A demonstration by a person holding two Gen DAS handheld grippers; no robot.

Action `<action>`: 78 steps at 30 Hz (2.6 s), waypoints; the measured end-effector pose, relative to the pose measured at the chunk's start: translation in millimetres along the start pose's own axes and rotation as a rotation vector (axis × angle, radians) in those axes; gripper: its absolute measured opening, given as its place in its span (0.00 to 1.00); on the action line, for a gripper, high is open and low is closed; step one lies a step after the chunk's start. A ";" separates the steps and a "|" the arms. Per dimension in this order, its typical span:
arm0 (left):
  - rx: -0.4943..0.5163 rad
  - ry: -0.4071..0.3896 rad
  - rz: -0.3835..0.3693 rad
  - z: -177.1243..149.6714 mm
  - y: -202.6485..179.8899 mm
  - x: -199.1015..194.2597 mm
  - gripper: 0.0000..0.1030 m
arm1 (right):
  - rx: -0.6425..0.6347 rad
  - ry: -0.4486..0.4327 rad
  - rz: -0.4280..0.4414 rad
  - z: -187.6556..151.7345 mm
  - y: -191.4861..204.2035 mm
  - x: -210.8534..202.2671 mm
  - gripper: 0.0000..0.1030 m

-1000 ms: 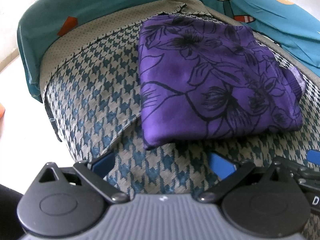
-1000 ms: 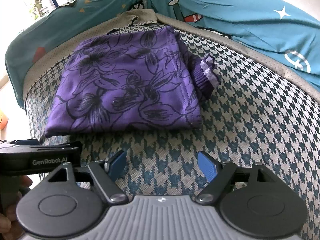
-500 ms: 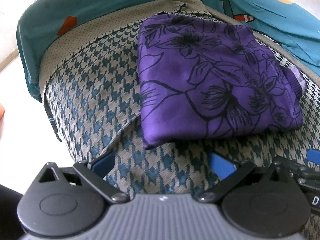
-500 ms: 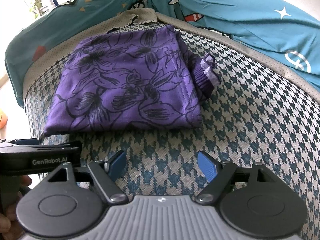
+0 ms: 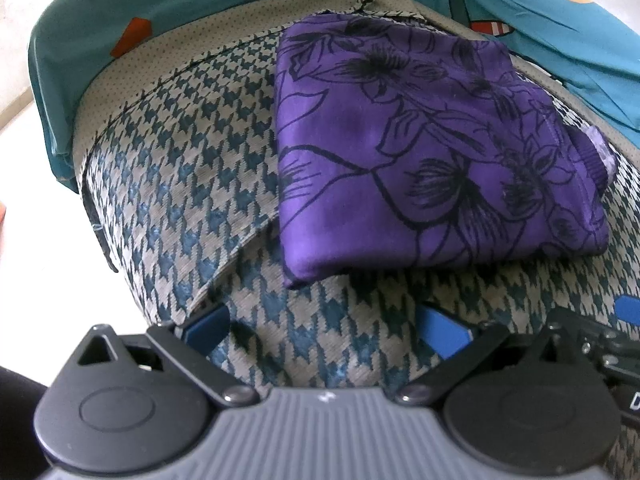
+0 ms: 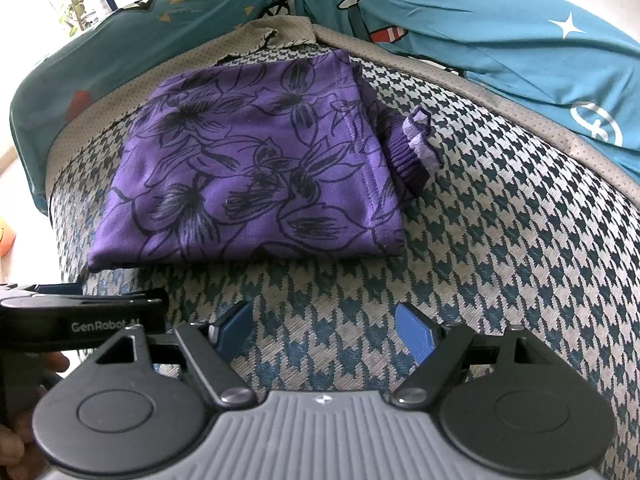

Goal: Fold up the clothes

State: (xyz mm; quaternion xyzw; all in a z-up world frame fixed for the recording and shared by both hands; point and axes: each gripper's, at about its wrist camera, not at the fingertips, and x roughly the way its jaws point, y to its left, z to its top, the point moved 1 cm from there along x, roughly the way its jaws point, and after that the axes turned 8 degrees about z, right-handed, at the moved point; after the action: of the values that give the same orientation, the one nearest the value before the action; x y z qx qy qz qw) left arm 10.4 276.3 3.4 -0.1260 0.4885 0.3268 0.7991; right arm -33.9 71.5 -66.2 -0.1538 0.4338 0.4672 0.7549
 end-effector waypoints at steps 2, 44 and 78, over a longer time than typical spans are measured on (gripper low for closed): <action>0.001 0.002 0.001 0.1 -0.3 0.8 1.00 | 0.000 0.000 0.000 -0.2 -0.3 -0.2 0.77; -0.029 0.043 -0.018 -1.3 2.4 4.5 1.00 | -0.016 0.003 -0.001 -0.1 0.4 1.2 0.77; -0.014 0.028 -0.015 -5.3 0.7 3.3 1.00 | -0.018 0.012 -0.002 0.2 1.3 2.7 0.77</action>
State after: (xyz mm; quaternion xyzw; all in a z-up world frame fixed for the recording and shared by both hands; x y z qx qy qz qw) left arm 7.3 275.4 -2.1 -0.1399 0.4965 0.3226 0.7936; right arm -34.3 73.8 -68.1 -0.1638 0.4338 0.4694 0.7514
